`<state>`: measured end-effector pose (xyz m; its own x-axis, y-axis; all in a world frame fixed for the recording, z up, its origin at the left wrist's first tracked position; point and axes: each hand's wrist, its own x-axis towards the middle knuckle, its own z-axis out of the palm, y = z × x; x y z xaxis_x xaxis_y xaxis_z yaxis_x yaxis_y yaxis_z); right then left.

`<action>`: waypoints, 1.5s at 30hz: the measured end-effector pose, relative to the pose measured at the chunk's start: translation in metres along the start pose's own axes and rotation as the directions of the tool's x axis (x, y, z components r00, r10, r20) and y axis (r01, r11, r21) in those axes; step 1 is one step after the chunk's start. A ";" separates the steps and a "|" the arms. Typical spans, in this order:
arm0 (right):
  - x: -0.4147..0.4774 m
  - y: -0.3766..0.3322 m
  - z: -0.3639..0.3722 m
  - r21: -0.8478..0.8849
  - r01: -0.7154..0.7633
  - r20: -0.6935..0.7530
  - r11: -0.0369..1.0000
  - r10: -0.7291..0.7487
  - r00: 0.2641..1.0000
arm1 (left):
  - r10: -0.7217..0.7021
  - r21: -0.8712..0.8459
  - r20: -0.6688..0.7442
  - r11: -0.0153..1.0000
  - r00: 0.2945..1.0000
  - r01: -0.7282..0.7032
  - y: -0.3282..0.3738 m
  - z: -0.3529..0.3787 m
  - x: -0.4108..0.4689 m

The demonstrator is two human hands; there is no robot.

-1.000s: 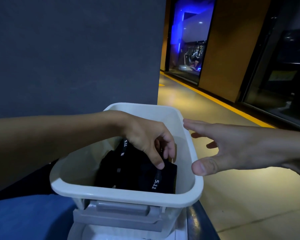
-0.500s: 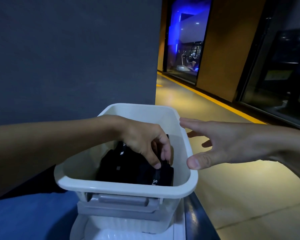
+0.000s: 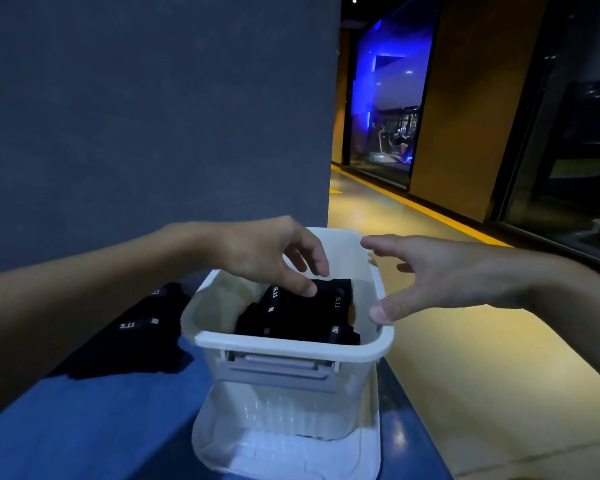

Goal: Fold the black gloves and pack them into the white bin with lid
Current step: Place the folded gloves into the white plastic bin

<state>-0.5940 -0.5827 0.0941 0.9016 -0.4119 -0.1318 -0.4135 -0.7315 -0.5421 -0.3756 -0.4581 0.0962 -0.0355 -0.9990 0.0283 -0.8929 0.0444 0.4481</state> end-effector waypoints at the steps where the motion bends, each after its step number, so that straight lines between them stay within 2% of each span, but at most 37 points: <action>1: -0.001 -0.007 0.001 0.002 0.004 -0.020 1.000 -0.004 1.000 | -0.008 0.006 -0.041 1.000 0.999 0.008 0.003 -0.003 -0.009; 6: 0.002 -0.052 0.015 -0.021 0.101 -0.078 0.995 -0.103 0.992 | -0.054 -0.092 -0.280 0.995 0.958 0.029 0.009 -0.015 -0.066; 11: 0.023 -0.106 0.045 -0.141 0.269 -0.098 0.953 -0.284 0.954 | -0.156 -0.149 -0.449 0.984 0.880 0.098 -0.010 -0.018 -0.138; 17: 0.053 -0.185 0.100 -0.228 0.411 -0.055 0.883 -0.433 0.900 | -0.376 -0.296 -0.594 0.924 0.711 0.242 -0.047 -0.003 -0.221; 20: 0.067 -0.218 0.134 -0.238 0.424 -0.008 0.874 -0.438 0.899 | -0.468 -0.332 -0.617 0.884 0.633 0.330 -0.074 0.013 -0.247; 23: 0.092 -0.232 0.169 -0.209 0.392 -0.026 0.896 -0.406 0.913 | -0.532 -0.362 -0.654 0.845 0.538 0.394 -0.104 0.033 -0.262; 25: 0.113 -0.229 0.195 -0.157 0.335 -0.073 0.929 -0.349 0.934 | -0.559 -0.327 -0.648 0.818 0.518 0.473 -0.122 0.047 -0.265; 28: 0.144 -0.207 0.231 -0.142 0.190 -0.260 0.972 -0.222 0.940 | -0.592 -0.314 -0.598 0.793 0.540 0.522 -0.138 0.062 -0.264; 30: 0.159 -0.189 0.248 -0.111 0.094 -0.330 0.989 -0.126 0.936 | -0.594 -0.283 -0.577 0.789 0.560 0.545 -0.142 0.069 -0.258; 32: 0.168 -0.174 0.259 -0.027 0.077 -0.309 0.997 -0.082 0.948 | -0.598 -0.267 -0.553 0.787 0.581 0.556 -0.144 0.076 -0.252; 35: 0.171 -0.161 0.266 0.017 0.113 -0.275 0.993 -0.104 0.956 | -0.610 -0.251 -0.531 0.776 0.588 0.578 -0.148 0.083 -0.244; 38: 0.167 -0.156 0.267 0.013 0.151 -0.258 0.988 -0.143 0.956 | -0.642 -0.272 -0.538 0.745 0.546 0.608 -0.149 0.085 -0.238; 45: 0.158 -0.154 0.266 0.101 0.202 -0.210 0.974 -0.177 0.962 | -0.774 -0.389 -0.448 0.620 0.448 0.681 -0.143 0.088 -0.233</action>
<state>-0.3543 -0.3902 -0.0640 0.9137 -0.3804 0.1432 -0.2082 -0.7406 -0.6389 -0.2791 -0.2323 -0.0532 0.8762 -0.4774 0.0666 -0.4028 -0.6493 0.6450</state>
